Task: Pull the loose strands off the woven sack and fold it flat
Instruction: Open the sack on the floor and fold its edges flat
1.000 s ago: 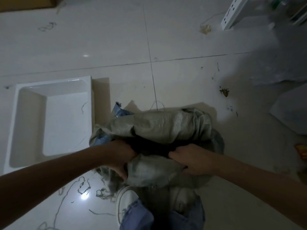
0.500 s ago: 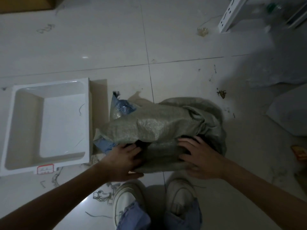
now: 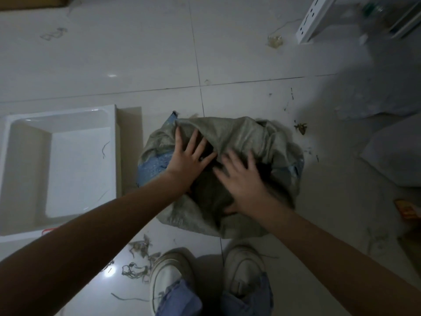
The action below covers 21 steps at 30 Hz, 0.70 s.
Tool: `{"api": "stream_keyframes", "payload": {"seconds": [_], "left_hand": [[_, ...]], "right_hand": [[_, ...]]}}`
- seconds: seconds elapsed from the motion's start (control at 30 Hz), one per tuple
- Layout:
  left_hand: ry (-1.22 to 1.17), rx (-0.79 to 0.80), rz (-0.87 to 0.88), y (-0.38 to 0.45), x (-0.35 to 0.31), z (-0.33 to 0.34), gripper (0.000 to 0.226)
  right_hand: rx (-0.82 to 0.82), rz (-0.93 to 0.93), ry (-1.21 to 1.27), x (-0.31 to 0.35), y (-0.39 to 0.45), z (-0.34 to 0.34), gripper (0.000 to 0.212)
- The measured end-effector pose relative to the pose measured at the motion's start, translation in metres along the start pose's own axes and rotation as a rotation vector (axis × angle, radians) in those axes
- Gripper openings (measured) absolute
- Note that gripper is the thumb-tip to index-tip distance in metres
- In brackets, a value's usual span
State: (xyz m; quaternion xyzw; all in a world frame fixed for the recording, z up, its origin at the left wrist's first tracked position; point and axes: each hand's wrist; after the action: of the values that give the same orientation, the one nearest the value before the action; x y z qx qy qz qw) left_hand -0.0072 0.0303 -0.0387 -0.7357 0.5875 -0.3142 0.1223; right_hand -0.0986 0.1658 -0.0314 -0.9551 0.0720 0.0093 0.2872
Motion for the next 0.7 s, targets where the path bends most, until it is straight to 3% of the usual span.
{"api": "stream_keyframes", "payload": {"seconds": [0.13, 0.23, 0.37, 0.43, 0.5, 0.57, 0.63, 0.7], "left_hand": [[-0.001, 0.127, -0.207, 0.019, 0.025, 0.000, 0.107], [-0.021, 0.192, -0.371, 0.020, 0.064, 0.005, 0.105], [-0.032, 0.192, -0.317, 0.016, 0.088, 0.010, 0.103], [-0.009, 0.082, -0.302, 0.009, 0.072, -0.004, 0.086], [-0.092, -0.111, -0.269, 0.002, 0.045, -0.019, 0.057], [-0.222, -0.157, -0.177, -0.008, 0.009, -0.022, 0.055], [-0.267, 0.042, -0.112, -0.018, -0.021, -0.009, 0.083], [-0.218, 0.211, -0.085, -0.024, -0.034, 0.014, 0.095]], "right_hand": [[0.291, -0.183, 0.270, 0.023, -0.014, 0.040, 0.102], [0.383, -0.252, 0.299, 0.019, -0.035, 0.059, 0.105], [0.371, -0.301, 0.492, 0.000, -0.045, 0.046, 0.091], [0.199, -0.244, 0.670, -0.007, -0.034, 0.024, 0.074], [-0.039, -0.184, 0.587, -0.010, -0.015, 0.006, 0.062], [-0.077, -0.099, 0.434, -0.011, 0.006, -0.008, 0.065], [0.067, -0.015, 0.292, -0.018, 0.022, -0.017, 0.079], [0.148, 0.070, 0.206, -0.036, 0.031, -0.021, 0.092]]}}
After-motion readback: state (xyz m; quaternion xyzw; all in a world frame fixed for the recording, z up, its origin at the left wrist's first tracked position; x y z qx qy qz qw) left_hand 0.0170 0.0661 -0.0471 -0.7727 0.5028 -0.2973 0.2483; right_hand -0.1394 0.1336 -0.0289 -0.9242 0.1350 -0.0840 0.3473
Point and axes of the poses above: each hand's wrist, its own y-axis towards the middle knuckle, its own z-axis out of the palm, x = y × z, and after that the axes turned 1 degree about x, right-handed
